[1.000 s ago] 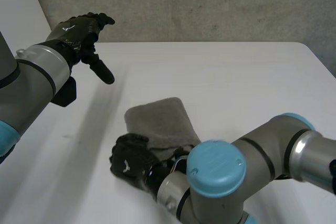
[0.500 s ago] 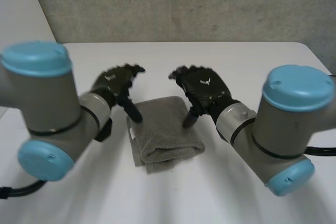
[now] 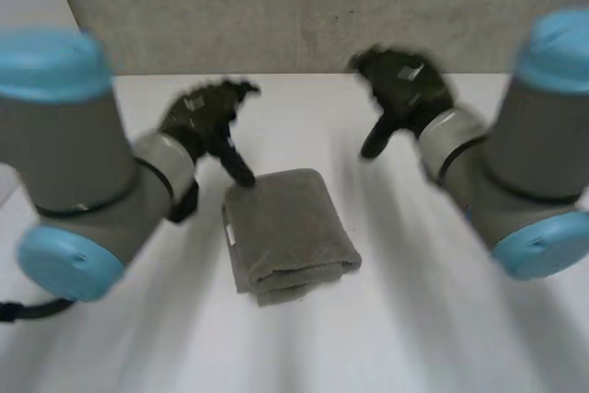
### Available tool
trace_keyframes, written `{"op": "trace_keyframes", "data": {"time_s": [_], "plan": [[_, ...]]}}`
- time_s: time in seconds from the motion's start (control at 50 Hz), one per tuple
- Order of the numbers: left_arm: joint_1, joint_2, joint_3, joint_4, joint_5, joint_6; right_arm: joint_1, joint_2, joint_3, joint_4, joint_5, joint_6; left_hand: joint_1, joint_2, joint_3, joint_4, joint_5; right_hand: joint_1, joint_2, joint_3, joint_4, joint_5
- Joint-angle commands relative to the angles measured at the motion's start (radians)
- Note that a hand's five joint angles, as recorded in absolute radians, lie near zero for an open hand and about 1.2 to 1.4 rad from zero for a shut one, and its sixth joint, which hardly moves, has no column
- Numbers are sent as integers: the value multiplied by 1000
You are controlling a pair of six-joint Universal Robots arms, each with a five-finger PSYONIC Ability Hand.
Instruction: Fold the towel.
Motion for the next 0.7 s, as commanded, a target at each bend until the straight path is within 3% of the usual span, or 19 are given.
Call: {"op": "trace_keyframes", "data": {"time_s": [0.02,0.28,0.56,0.66,0.7], "plan": [[84,219,119,-173,-51,0,-94,-176,-39,89,161,-12,-1,11,7,10,-34,-68,-72,-73,-87,-61],[179,307,113,-230,-65,16,-160,-207,-62,212,115,-10,-1,11,7,10,-34,-68,-72,-73,-87,-61],[179,307,106,-242,-57,23,-150,-205,-55,213,100,-15,-2,10,6,9,-35,-68,-72,-73,-87,-61],[173,306,89,-237,-55,25,-144,-155,-30,213,14,-41,-2,10,6,9,-35,-68,-72,-73,-87,-61],[172,306,83,-237,-54,25,-97,-68,-15,213,-76,-81,-2,10,6,9,-35,-68,-72,-73,-87,-61]]}}
